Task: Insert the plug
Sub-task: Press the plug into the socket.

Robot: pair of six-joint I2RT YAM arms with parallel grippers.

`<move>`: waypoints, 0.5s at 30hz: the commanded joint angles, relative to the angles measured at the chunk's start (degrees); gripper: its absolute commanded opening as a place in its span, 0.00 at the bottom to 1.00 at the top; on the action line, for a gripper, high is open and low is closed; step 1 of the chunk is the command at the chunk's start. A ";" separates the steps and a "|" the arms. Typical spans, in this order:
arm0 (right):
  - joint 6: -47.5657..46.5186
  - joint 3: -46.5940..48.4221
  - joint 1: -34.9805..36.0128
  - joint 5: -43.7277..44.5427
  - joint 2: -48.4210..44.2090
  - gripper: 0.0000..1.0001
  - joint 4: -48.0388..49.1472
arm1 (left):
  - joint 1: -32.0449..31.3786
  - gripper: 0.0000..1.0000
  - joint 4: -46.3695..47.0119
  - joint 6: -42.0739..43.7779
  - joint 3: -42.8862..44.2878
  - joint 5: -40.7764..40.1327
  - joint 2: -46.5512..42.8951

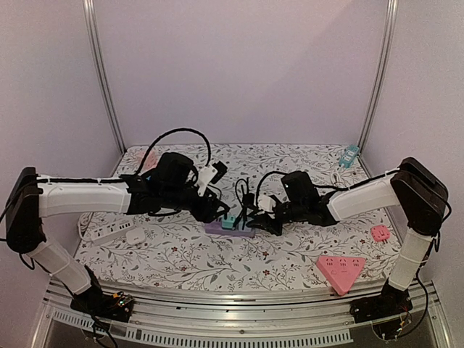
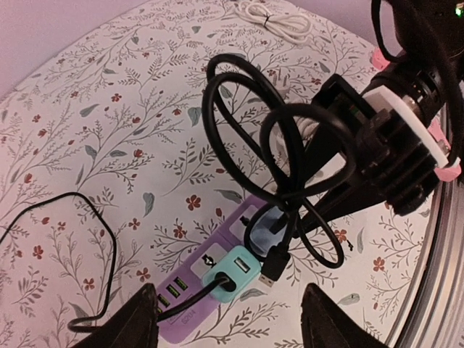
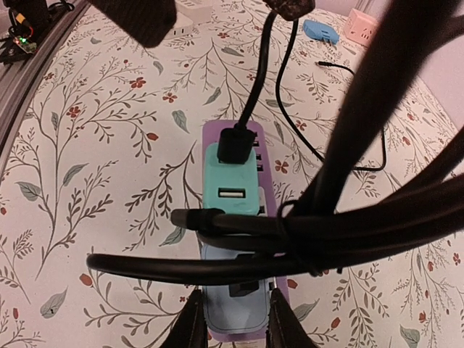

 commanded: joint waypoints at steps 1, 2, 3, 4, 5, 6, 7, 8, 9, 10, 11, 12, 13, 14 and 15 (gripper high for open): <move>0.41 -3.18 0.50 9.91 4.56 0.00 -9.98 | 0.09 0.66 0.05 1.19 -1.76 -1.88 -3.16; 0.59 -3.20 0.51 9.96 4.56 0.00 -10.24 | 0.42 0.66 0.10 1.27 -2.08 -2.10 -3.83; 1.13 -3.02 0.45 9.94 4.56 0.00 -10.48 | 0.78 0.66 0.01 1.31 -2.33 -2.13 -4.61; 1.52 -2.77 0.50 9.74 4.56 0.00 -10.72 | 1.14 0.66 -0.01 1.28 -2.56 -2.24 -4.98; 2.09 -2.50 0.44 9.72 4.43 0.00 -10.77 | 1.50 0.66 -0.15 1.25 -2.65 -2.36 -5.77; 3.10 -2.24 0.50 9.76 4.02 0.06 -10.70 | 1.84 0.66 -0.31 1.22 -2.86 -2.45 -6.35; 3.75 -1.84 0.51 9.46 3.57 0.11 -10.68 | 2.06 0.67 -0.46 1.15 -2.96 -2.46 -6.95; 4.38 -1.54 0.47 8.91 2.76 0.18 -10.68 | 2.24 0.67 -0.66 1.06 -3.10 -2.54 -7.48; 4.61 -1.14 0.49 8.28 2.07 0.26 -10.68 | 2.38 0.67 -0.80 1.12 -3.18 -2.63 -8.10; 5.24 -0.72 0.49 7.50 0.85 0.33 -10.80 | 2.53 0.67 -0.96 1.13 -3.41 -2.65 -8.64; 5.59 -0.15 0.50 6.63 -0.19 0.40 -10.91 | 2.59 0.68 -1.06 1.14 -3.57 -2.77 -9.13; 5.84 0.36 0.50 5.87 -0.91 0.47 -10.98 | 2.65 0.68 -1.21 1.21 -3.60 -2.82 -9.57; 6.35 0.88 0.47 5.10 -2.17 0.51 -11.02 | 2.66 0.69 -1.34 1.22 -3.68 -2.83 -9.87; 6.62 1.37 0.45 4.40 -2.83 0.54 -11.09 | 2.70 0.69 -1.50 1.24 -3.73 -2.90 -10.17; 7.04 1.83 0.48 3.84 -3.67 0.57 -11.16 | 2.69 0.69 -1.60 1.23 -3.73 -3.00 -10.40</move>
